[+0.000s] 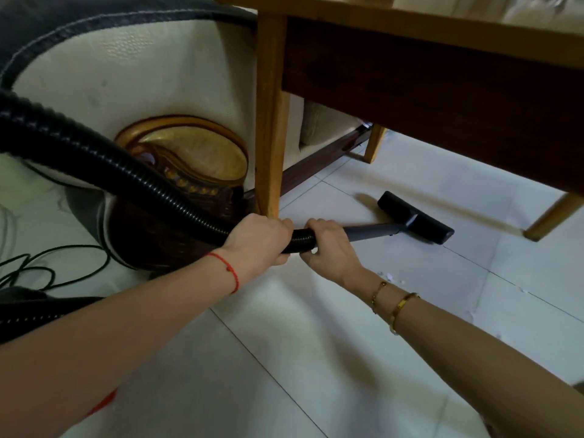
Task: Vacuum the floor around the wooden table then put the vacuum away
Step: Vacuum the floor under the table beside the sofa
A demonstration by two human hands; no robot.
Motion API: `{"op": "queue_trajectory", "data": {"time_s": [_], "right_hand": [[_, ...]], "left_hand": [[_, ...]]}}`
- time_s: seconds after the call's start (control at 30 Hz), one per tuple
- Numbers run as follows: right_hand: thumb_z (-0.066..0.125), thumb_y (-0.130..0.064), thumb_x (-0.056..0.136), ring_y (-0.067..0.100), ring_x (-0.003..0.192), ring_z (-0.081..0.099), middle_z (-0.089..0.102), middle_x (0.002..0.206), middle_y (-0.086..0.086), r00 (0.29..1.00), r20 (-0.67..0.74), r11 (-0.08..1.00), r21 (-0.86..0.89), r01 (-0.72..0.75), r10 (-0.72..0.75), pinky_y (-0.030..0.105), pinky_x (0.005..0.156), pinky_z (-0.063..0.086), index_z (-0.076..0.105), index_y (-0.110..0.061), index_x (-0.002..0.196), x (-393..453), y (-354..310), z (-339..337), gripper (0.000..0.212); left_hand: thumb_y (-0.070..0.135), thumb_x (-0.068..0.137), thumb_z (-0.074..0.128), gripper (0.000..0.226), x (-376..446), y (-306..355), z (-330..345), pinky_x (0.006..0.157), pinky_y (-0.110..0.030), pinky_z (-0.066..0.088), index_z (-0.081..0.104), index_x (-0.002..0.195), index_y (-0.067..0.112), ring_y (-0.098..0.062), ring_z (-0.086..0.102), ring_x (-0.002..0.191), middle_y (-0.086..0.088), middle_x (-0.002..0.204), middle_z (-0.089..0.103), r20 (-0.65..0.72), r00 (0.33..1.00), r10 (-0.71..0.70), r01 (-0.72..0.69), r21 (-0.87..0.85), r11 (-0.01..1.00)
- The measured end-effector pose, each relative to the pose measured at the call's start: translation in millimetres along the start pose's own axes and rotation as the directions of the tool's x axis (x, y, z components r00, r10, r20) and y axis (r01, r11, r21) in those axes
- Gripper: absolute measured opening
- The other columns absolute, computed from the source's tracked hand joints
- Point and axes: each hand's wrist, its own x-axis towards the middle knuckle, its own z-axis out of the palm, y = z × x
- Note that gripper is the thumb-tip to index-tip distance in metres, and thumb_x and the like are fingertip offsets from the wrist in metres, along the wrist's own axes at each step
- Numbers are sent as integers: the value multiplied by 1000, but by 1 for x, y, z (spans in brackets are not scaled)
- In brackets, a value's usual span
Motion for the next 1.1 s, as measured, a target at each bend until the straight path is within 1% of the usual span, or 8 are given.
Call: {"op": "queue_trajectory", "data": {"time_s": [0.23,0.37,0.5,0.6,0.77,0.9,1.0,1.1], "right_hand": [[54,-3,81,27,91,50,59,95,10,993,62,993,-73,-97,101,36,93,37,53,-9,98,-15,85,-29,18],[53,-3,85,26,99,50,60,102,8,980,97,979,-127,-162,175,32,90,34,52,-10,101,-23,137,-47,17],[55,-5,89,25,105,49,60,107,6,964,118,961,-173,-215,237,32,95,34,52,-12,105,-31,178,-63,18],[57,-7,89,25,103,51,61,107,6,961,119,953,-205,-222,249,30,91,35,53,-13,105,-35,192,-68,18],[57,-10,88,23,98,49,60,103,4,967,97,954,-212,-210,234,33,84,40,52,-16,104,-38,184,-55,17],[54,-9,88,20,89,43,59,97,4,981,85,971,-182,-157,175,29,79,36,50,-15,102,-31,152,-41,16],[52,-9,86,19,84,41,57,94,5,989,69,981,-153,-122,134,34,82,40,50,-13,103,-25,117,-33,17],[53,-9,86,23,89,47,57,99,7,991,53,985,-130,-118,125,36,84,41,49,-11,106,-20,75,-25,20]], "left_hand": [[29,94,49,30,73,62,1,65,-29,33,49,117,10,-25,65,94,-6,109,64,11,1000,2,-2,-44,999],[27,92,52,30,118,102,4,71,-30,40,51,116,9,-25,65,95,-5,108,65,-3,1000,12,-12,-80,997],[24,92,53,26,155,136,5,67,-29,35,52,113,9,-23,65,92,-3,105,65,16,1000,13,-11,-127,992],[24,92,54,24,167,148,5,65,-29,37,52,112,10,-23,65,88,-3,102,66,33,999,17,-12,-162,987],[26,93,53,24,155,137,11,63,-28,36,51,110,10,-22,65,85,-2,99,66,23,998,59,-56,-116,992],[29,92,52,30,128,105,12,64,-30,35,49,114,9,-24,65,89,-4,103,65,16,997,78,-77,-67,995],[32,92,52,32,103,75,11,65,-30,36,49,116,11,-24,65,89,-4,104,65,12,996,87,-86,-53,995],[35,93,52,32,77,46,7,64,-30,36,48,116,12,-23,65,87,-4,103,65,11,997,77,-77,-10,997]]}}
